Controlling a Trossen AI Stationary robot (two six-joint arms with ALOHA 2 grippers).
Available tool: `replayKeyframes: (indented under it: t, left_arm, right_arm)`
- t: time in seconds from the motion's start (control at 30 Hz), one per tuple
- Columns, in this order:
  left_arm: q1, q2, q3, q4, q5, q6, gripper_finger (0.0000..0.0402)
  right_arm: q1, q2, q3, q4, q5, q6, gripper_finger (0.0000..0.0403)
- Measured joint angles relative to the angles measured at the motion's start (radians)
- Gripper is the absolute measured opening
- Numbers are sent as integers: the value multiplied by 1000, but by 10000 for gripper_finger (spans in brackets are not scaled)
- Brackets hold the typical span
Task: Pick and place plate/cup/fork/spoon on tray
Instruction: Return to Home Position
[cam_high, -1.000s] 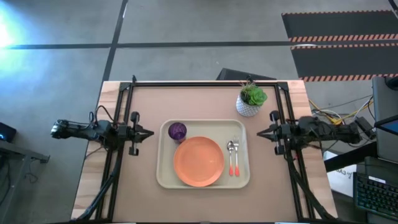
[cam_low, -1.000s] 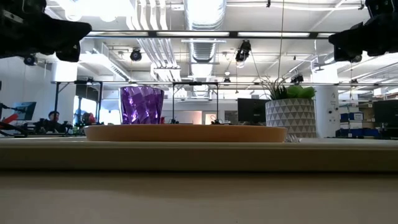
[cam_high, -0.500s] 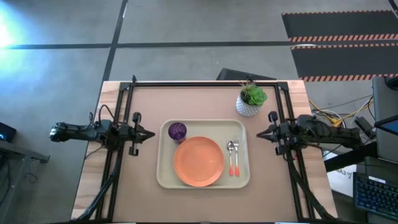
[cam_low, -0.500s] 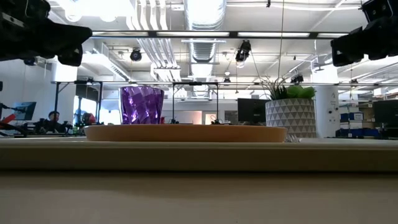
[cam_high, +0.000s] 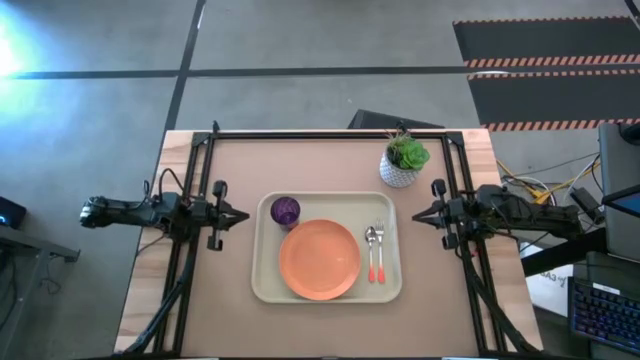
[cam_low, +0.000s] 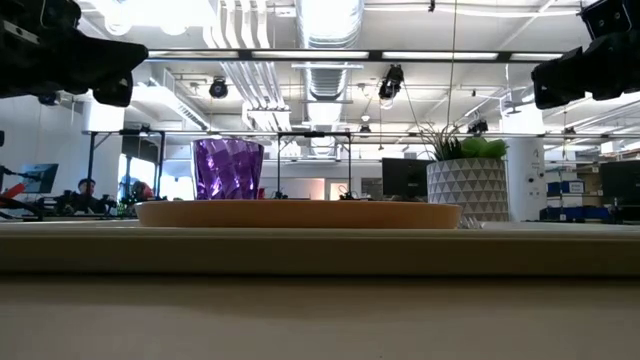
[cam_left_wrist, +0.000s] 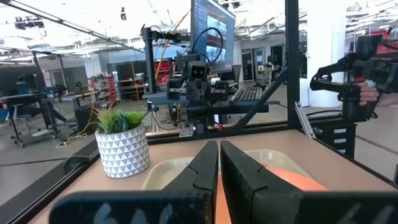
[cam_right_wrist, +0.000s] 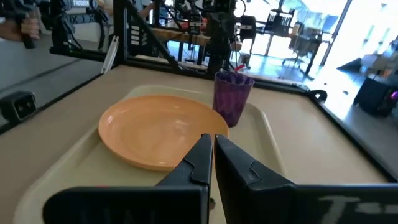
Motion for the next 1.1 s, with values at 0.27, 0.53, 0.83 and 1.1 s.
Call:
replayKeyframes:
  t: [0.27, 0.53, 0.83, 1.1]
  left_arm:
    - [0, 37, 0, 0, 0, 1, 0]
    - [0, 57, 0, 1, 0, 1, 0]
    - [0, 62, 0, 1, 0, 1, 0]
    - [0, 63, 0, 1, -1, 1, 0]
  right_arm:
    - [0, 6, 0, 2, 0, 43, 9]
    - [0, 36, 0, 3, 0, 119, 9]
    - [0, 45, 0, 3, 0, 114, 9]
    - [0, 47, 0, 3, 0, 114, 9]
